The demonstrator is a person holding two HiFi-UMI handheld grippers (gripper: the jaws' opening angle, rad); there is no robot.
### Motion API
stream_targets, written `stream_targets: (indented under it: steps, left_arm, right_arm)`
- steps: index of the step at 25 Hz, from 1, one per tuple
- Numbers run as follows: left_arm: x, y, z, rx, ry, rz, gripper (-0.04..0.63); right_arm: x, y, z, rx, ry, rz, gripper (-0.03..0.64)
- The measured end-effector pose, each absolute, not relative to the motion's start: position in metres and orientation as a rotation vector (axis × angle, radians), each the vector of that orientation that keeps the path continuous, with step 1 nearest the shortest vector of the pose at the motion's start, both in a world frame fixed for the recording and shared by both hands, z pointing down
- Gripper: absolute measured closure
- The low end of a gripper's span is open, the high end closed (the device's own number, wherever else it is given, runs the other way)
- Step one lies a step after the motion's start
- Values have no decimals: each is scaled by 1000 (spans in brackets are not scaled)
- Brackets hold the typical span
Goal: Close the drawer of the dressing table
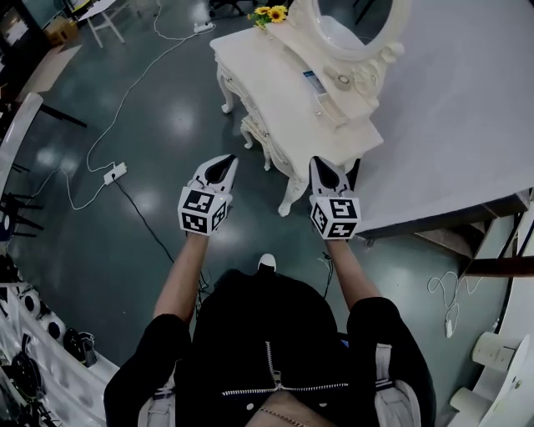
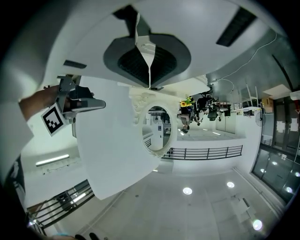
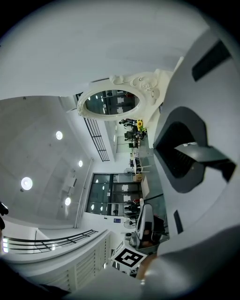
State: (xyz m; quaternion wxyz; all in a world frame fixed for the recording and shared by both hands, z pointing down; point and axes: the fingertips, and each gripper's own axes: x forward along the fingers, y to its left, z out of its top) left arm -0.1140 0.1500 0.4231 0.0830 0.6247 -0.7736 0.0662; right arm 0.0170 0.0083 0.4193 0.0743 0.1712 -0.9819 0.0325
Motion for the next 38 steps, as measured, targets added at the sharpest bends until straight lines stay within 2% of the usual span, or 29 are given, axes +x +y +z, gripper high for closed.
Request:
stream_targets:
  steps: [17,30,38]
  left_arm:
    - [-155,19,418,2053,-2191,190,569]
    - [-201,-153,422,2395,-1813,226,569]
    - [-226,-215,437,2503,-1633,247,569]
  right_arm:
    - [-6,-91,422,716,-2917,119,611]
    - [-40,-202,423,1146,-2754,167,611]
    - [-59,-242,432,1342,-2654,189,611]
